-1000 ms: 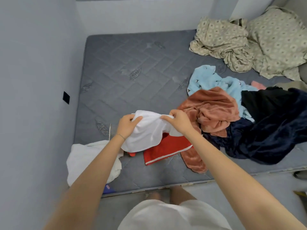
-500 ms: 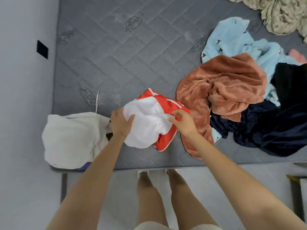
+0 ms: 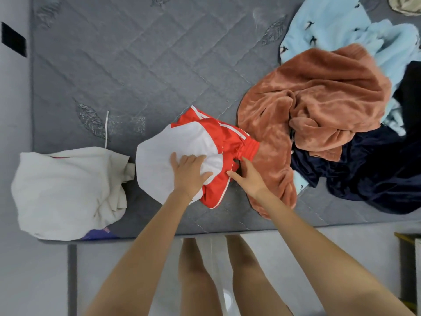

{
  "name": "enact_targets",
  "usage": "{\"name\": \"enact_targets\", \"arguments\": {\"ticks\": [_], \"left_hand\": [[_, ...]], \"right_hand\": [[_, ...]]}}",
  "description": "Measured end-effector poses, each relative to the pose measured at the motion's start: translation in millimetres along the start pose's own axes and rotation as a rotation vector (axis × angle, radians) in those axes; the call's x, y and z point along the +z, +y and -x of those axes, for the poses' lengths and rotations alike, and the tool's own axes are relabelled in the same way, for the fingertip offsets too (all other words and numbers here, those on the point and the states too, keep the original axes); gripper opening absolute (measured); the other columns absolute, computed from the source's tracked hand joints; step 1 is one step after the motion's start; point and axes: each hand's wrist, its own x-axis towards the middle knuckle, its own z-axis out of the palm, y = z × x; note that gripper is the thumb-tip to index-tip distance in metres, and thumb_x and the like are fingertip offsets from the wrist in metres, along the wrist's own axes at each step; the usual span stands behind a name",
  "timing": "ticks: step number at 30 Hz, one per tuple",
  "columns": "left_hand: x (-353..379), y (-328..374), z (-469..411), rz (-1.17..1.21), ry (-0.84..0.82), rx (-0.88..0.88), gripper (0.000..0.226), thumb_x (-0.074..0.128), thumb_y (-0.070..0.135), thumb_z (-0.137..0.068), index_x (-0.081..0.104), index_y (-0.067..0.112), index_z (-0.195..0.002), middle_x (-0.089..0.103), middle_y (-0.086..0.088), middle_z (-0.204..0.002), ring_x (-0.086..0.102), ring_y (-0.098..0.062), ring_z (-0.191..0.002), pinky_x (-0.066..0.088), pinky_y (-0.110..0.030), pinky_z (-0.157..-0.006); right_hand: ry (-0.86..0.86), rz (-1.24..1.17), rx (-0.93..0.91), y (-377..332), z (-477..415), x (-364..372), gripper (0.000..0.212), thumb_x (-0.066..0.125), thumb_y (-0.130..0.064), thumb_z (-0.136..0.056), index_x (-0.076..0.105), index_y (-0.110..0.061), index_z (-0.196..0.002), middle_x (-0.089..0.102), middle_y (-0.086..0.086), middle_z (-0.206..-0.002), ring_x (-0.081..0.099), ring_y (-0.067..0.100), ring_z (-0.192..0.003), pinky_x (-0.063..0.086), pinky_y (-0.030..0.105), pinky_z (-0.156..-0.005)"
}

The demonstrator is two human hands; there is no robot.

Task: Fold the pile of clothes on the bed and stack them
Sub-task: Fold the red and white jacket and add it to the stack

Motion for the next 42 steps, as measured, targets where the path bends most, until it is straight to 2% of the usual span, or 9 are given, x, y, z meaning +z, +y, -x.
{"name": "enact_targets", "arguments": {"ticks": [3,9,13,19,25,29,33,38,42], "left_hand": [[-1.3,-6.4,-3.9,0.103,0.044,-0.040,0.032,0.048,0.045,-0.099,0.066,0.025,-0.117,0.066,0.000,-0.109,0.053,-0.021,-0.112,0.008,-0.042,-0.113],[-25.5,-59.3,10.8,0.596,0.364,-0.250,0.035,0.056,0.035,-0.096,0.066,0.003,-0.085,0.066,-0.010,-0.083,0.061,-0.032,-0.085,0.044,-0.042,-0.084],[-40.1,-80.5,21.7,0.840,0.365,-0.396,0.020,0.055,0.022,-0.100,0.063,0.004,-0.101,0.054,0.008,-0.084,0.050,-0.012,-0.087,0.036,-0.025,-0.080],[-33.7,-92.7,28.4,1.005,0.307,-0.368,0.042,0.049,0.015,-0.102,0.030,0.019,-0.064,0.026,0.011,-0.055,0.027,-0.001,-0.051,0.025,-0.014,-0.052],[-32.7,-105.5,37.6,1.021,0.275,-0.382,0.039,0.049,0.021,-0.102,0.039,0.021,-0.065,0.036,0.013,-0.058,0.035,0.001,-0.057,0.031,-0.012,-0.058],[-47.2,-114.6,41.5,1.092,0.144,-0.330,0.048,0.055,0.053,-0.092,0.052,0.005,-0.087,0.051,-0.017,-0.085,0.048,-0.011,-0.082,0.042,-0.031,-0.080],[-89.2,-90.0,30.6,1.239,0.206,-0.351,0.037,0.064,0.037,-0.092,0.050,0.011,-0.113,0.058,0.008,-0.100,0.057,0.009,-0.083,0.043,-0.007,-0.075],[-142.4,-73.5,22.4,1.098,0.093,-0.212,0.024,0.079,0.022,-0.081,0.066,0.020,-0.101,0.069,0.008,-0.094,0.066,0.002,-0.081,0.051,-0.017,-0.077],[-179.3,-78.3,34.1,1.088,0.249,-0.083,0.007,0.071,0.007,-0.087,0.069,0.001,-0.091,0.066,-0.004,-0.082,0.059,-0.011,-0.078,0.048,-0.030,-0.078]], "right_hand": [[0.004,-0.004,0.034,-0.9,-5.0,4.4,0.075,0.070,-0.041,-0.088,0.034,-0.019,-0.150,0.046,0.000,-0.148,0.046,0.018,-0.134,0.038,0.031,-0.109],[0.056,-0.022,0.076,-5.8,-13.7,10.5,0.073,0.065,-0.043,-0.091,0.034,-0.014,-0.150,0.042,0.005,-0.152,0.041,0.022,-0.138,0.035,0.027,-0.107],[0.041,-0.073,0.083,-15.2,-17.0,22.4,0.075,0.065,-0.044,-0.091,0.031,-0.014,-0.152,0.036,0.005,-0.155,0.036,0.022,-0.141,0.032,0.036,-0.115],[-0.111,-0.214,0.042,-46.0,-19.5,53.5,0.066,0.065,-0.040,-0.091,0.038,-0.016,-0.147,0.055,0.000,-0.134,0.053,0.015,-0.125,0.041,0.027,-0.103],[-0.082,-0.227,0.037,-62.8,-19.8,77.1,0.036,0.072,-0.035,-0.087,0.059,-0.013,-0.113,0.067,0.015,-0.112,0.067,0.022,-0.097,0.056,0.034,-0.086],[-0.073,-0.360,-0.055,-83.0,-16.2,79.0,0.023,0.076,-0.021,-0.085,0.061,-0.004,-0.082,0.064,0.004,-0.073,0.061,0.011,-0.065,0.054,0.028,-0.071],[-0.086,-0.310,-0.210,-130.9,-7.3,74.1,0.027,0.070,-0.012,-0.089,0.053,-0.006,-0.069,0.036,-0.017,-0.049,0.034,0.003,-0.049,0.033,0.018,-0.051],[-0.031,-0.385,-0.257,-199.5,7.5,57.9,0.015,0.066,-0.005,-0.091,0.066,-0.017,-0.082,0.056,-0.013,-0.049,0.043,0.000,-0.041,0.038,0.016,-0.043],[0.041,-0.305,-0.289,-236.3,24.2,38.9,0.021,0.071,-0.009,-0.088,0.066,-0.018,-0.069,0.058,-0.008,-0.051,0.047,0.002,-0.046,0.038,0.018,-0.050]]}}
